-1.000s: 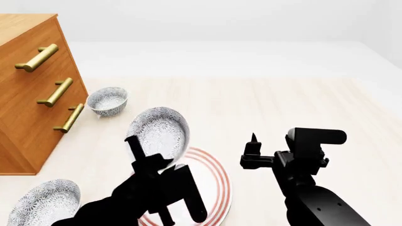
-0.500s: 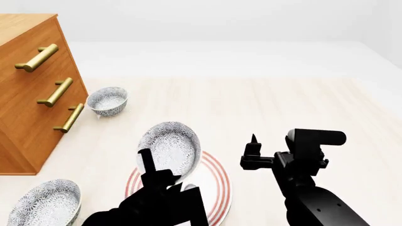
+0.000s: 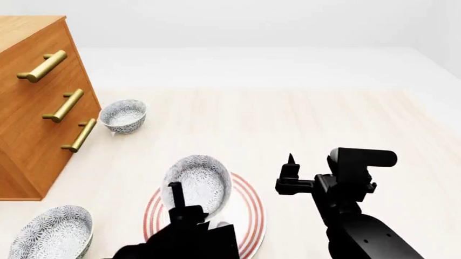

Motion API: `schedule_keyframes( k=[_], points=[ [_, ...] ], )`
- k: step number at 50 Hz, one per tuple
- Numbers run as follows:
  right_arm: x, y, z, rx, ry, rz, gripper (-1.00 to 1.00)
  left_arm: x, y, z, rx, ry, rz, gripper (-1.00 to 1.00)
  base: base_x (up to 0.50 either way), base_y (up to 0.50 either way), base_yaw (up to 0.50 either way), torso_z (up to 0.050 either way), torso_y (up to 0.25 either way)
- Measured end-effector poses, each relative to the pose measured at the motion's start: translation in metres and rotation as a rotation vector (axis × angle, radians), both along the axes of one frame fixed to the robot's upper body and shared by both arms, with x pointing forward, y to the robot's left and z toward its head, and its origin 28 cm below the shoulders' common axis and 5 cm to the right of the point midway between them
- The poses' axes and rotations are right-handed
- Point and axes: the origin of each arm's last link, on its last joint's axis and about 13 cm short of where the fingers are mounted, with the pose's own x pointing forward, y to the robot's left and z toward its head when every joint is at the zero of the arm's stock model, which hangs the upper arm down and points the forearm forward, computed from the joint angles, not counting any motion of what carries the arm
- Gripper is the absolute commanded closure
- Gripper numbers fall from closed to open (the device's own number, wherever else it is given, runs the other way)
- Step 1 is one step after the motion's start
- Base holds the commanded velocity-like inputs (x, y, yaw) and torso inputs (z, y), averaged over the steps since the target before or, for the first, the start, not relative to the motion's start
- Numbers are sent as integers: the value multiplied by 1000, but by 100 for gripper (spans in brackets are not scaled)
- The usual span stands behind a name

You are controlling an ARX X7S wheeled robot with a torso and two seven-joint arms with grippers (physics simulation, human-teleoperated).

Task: Put the bowl in the middle on the plate.

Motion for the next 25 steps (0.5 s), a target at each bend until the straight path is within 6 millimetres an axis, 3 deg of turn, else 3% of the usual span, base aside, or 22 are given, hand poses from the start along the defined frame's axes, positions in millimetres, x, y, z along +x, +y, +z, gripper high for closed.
schedule_keyframes(
  k=[25],
  points=[
    [0,0,-1,1,1,1,-100,3,-2,-20,25,44,-11,100,0,0,0,0,0]
  ],
)
